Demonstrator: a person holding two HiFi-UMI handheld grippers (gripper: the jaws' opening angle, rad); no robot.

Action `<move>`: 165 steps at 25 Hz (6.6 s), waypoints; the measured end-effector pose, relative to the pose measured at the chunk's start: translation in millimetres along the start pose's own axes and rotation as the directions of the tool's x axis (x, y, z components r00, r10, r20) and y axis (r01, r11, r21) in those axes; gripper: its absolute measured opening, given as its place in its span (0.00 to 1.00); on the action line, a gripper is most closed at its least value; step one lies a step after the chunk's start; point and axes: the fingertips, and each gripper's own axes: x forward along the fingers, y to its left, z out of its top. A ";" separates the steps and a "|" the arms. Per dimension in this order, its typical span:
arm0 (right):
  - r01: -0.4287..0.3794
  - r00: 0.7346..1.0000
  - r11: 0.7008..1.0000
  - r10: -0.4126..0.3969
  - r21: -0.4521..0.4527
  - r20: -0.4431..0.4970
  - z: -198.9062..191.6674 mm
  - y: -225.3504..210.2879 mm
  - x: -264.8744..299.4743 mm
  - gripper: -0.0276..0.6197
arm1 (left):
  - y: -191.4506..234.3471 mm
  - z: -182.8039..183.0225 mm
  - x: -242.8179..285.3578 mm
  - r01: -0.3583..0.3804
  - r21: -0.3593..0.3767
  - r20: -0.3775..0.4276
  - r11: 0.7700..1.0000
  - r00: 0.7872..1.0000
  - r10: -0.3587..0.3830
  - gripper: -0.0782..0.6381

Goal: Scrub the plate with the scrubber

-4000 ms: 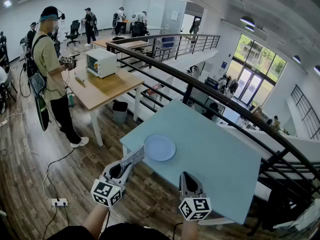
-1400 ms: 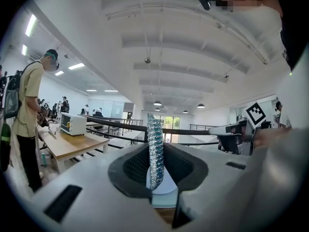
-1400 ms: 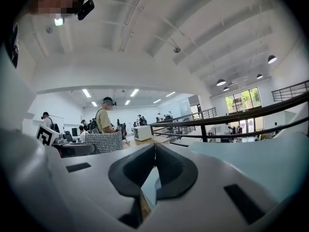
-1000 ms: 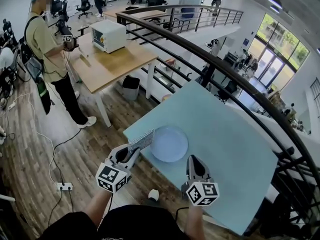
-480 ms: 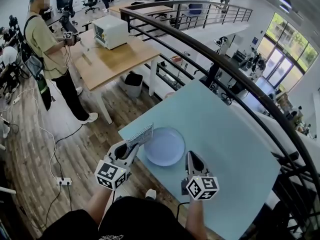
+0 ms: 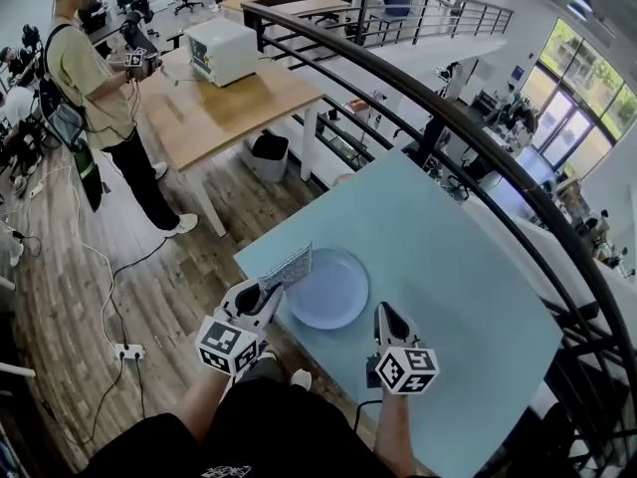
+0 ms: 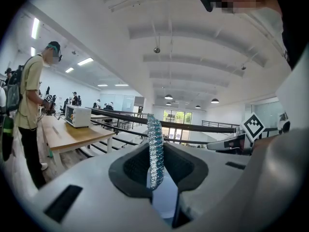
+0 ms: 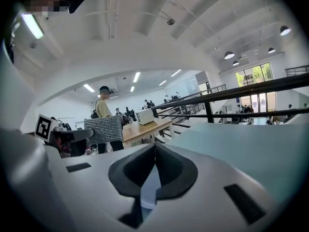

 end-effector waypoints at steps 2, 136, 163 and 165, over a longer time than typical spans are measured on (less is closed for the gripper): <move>0.008 1.000 1.000 -0.008 0.010 -0.016 -6.5 -3.7 5.5 0.05 | 3.1 -4.7 2.8 0.001 -0.008 -0.014 1.000 1.000 -0.001 0.22; 0.519 0.807 0.803 -0.349 0.292 -0.476 -213.8 -104.0 117.6 0.07 | 53.6 -237.0 197.0 -0.062 -0.725 -0.561 0.686 0.630 -0.536 0.22; 0.471 0.820 0.841 -0.306 0.265 -0.484 -210.0 -105.7 128.8 0.08 | 74.3 -247.8 110.7 -0.215 -0.722 -0.621 0.658 0.621 -0.478 0.22; 0.468 0.821 0.843 -0.305 0.265 -0.483 -210.3 -105.6 129.1 0.08 | 69.7 -248.7 107.4 -0.203 -0.720 -0.624 0.664 0.608 -0.491 0.22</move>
